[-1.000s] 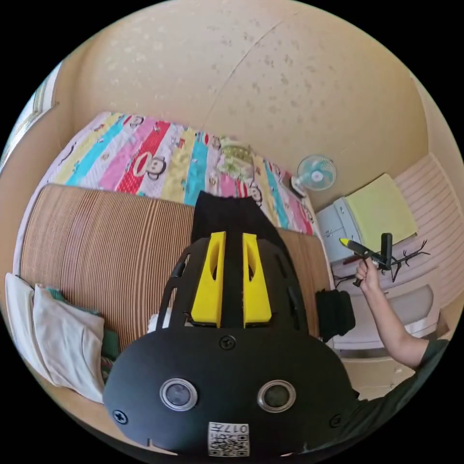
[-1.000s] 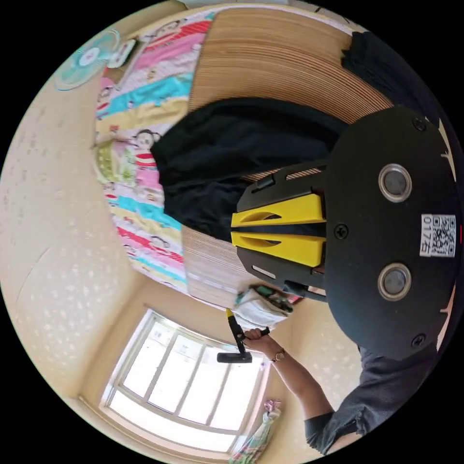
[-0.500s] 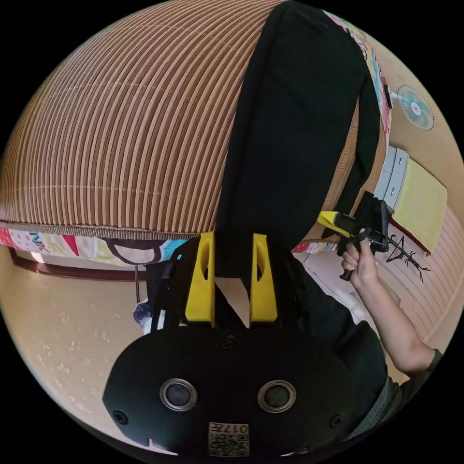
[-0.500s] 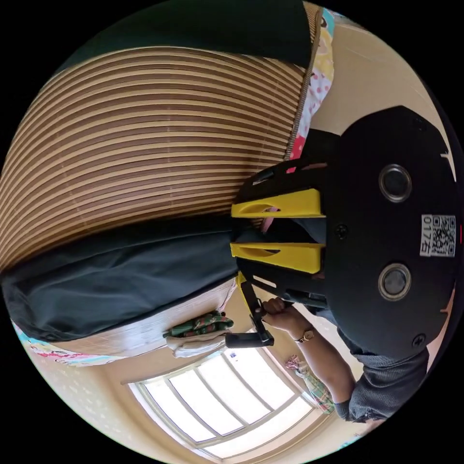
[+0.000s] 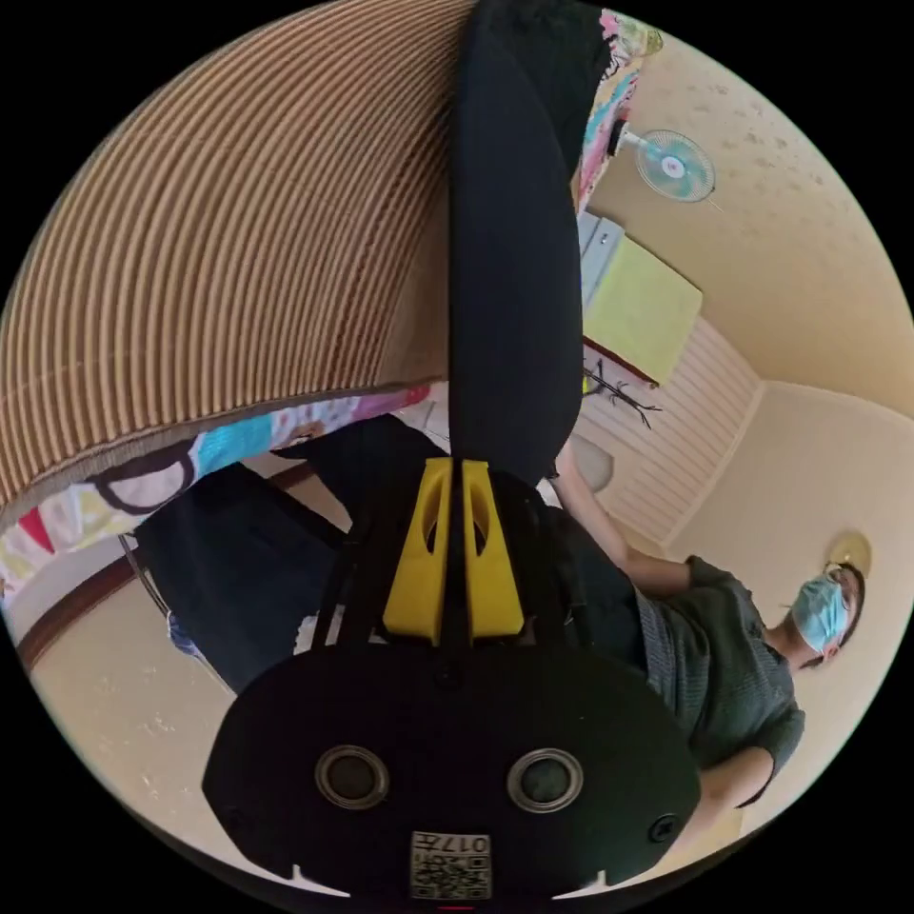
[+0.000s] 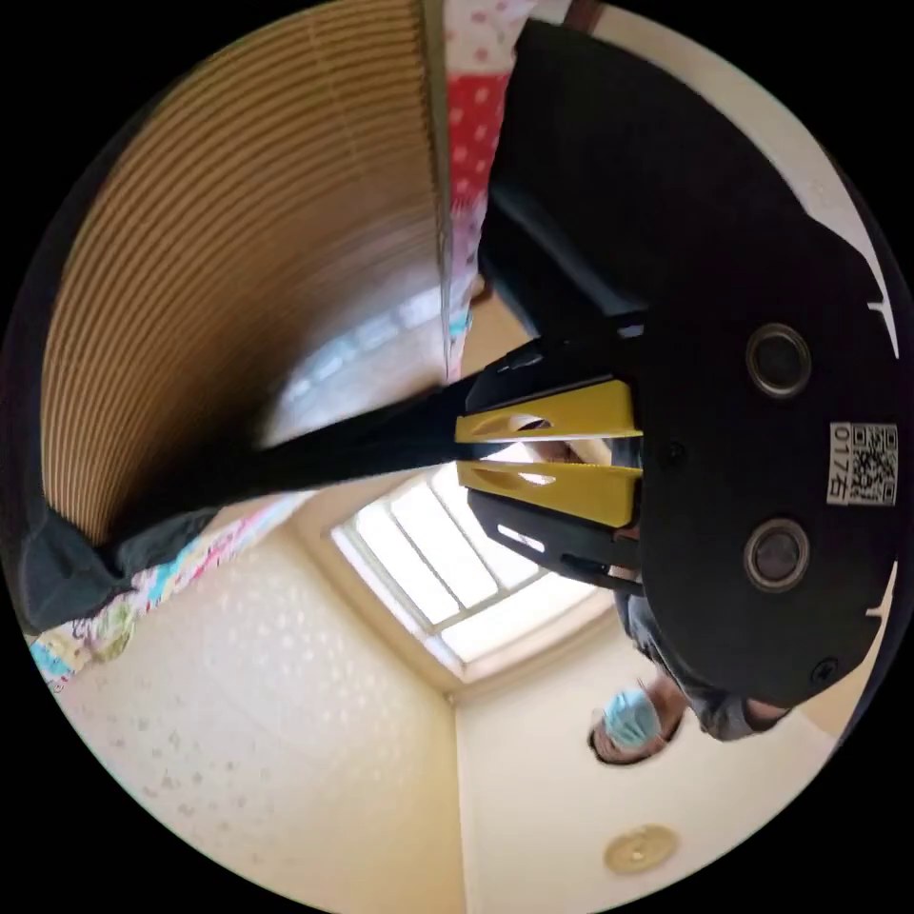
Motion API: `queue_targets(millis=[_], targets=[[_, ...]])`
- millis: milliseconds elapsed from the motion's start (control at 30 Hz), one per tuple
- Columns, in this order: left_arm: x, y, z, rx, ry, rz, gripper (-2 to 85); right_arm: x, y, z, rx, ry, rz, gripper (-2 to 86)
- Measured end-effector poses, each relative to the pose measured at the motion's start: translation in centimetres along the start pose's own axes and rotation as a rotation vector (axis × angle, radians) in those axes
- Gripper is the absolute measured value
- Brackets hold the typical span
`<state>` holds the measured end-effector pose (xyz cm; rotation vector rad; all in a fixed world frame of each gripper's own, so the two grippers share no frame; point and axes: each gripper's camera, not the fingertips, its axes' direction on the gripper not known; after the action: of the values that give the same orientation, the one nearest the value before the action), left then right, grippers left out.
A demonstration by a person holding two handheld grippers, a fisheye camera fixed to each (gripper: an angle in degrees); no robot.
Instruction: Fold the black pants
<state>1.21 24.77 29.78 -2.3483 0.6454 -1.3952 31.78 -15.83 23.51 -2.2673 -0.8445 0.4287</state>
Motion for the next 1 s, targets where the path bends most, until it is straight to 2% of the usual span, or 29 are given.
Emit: queue_targets(millis=[33,67,100,133,200,267,400,467,533,600,667,733,833,900,967,1000], targets=[[-0.7,0.8,-0.5,0.079,-0.128,-0.102,-0.6,0.3,0.1,-0.2,-0.018,0.105,0.035,2.2],[-1.0,1.2,-0.7,0.113,-0.164,-0.149,-0.6,0.9,0.4,-0.8,-0.051,0.269,0.099,2.1],[-1.5,1.8,-0.7,0.130,-0.220,-0.244,-0.7,1.0,1.0,-1.8,-0.041,0.349,0.116,2.0],[-2.2,2.3,0.0,0.086,-0.313,-0.367,-0.7,0.8,1.3,-2.5,-0.026,0.358,0.099,2.1],[-2.2,3.0,1.3,0.030,-0.420,-0.443,-0.7,-0.6,2.5,-6.3,0.078,0.332,0.011,2.9],[-1.3,3.3,2.5,0.032,-0.445,-0.404,-0.6,-2.0,3.1,-9.9,0.189,0.367,-0.030,4.0],[1.8,3.4,4.9,0.087,-0.449,-0.304,-0.6,-5.6,3.3,-18.4,0.469,0.620,-0.042,9.8],[2.8,3.0,6.0,0.091,-0.454,-0.288,-0.6,-6.6,2.6,-21.2,0.542,0.704,-0.034,12.4],[3.8,2.6,7.5,0.095,-0.437,-0.280,-0.5,-6.5,1.0,-22.7,0.522,0.751,-0.036,13.4],[4.5,2.3,8.6,0.094,-0.424,-0.260,-0.5,-5.0,-1.4,-22.9,0.384,0.812,-0.005,13.1],[5.2,2.0,9.9,0.063,-0.446,-0.244,-0.5,-3.6,-2.1,-22.3,0.300,0.843,0.013,12.2],[6.1,1.8,11.3,0.019,-0.523,-0.212,-0.5,-3.4,-1.4,-22.0,0.305,0.894,0.013,9.9],[6.6,2.1,13.2,-0.044,-0.636,-0.179,-0.5,-2.7,0.6,-20.7,0.185,0.693,-0.099,6.8],[6.4,2.5,14.4,-0.084,-0.681,-0.166,-0.5,-2.1,3.9,-20.2,0.147,0.410,-0.234,5.9],[6.0,3.0,15.4,-0.110,-0.702,-0.158,-0.5,-1.3,6.7,-20.6,0.182,0.327,-0.260,5.4],[5.8,3.4,15.8,-0.112,-0.701,-0.157,-0.5,-0.5,8.4,-21.3,0.216,0.350,-0.239,5.0]])
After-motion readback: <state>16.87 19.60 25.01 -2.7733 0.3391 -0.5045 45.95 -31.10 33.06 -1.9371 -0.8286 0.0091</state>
